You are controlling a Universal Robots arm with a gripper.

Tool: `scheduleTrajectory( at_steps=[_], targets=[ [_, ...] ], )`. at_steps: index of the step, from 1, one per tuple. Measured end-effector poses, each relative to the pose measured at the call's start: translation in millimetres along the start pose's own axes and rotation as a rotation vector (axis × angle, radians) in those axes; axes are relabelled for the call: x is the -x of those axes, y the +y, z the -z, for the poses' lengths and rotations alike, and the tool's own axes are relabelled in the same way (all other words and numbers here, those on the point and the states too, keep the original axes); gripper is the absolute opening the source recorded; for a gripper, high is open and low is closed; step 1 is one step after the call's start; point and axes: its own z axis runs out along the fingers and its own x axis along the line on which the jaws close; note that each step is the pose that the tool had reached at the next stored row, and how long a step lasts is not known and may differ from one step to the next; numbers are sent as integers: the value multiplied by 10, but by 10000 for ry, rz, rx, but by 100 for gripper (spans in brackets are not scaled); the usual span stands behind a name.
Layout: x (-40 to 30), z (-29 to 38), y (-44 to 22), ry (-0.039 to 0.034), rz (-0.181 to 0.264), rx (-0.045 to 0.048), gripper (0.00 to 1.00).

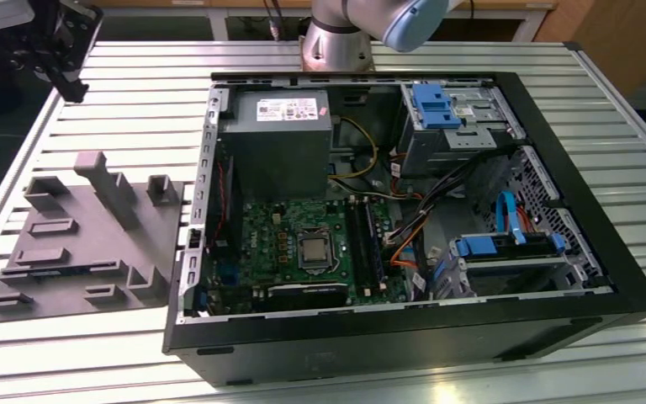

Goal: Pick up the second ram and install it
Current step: 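Reach for the second ram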

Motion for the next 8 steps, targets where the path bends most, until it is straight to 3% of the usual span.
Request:
scheduleTrajectory(
  at_steps=[8],
  targets=[
    [-25, -11, -10, 1, 0, 0, 11]
  ],
)
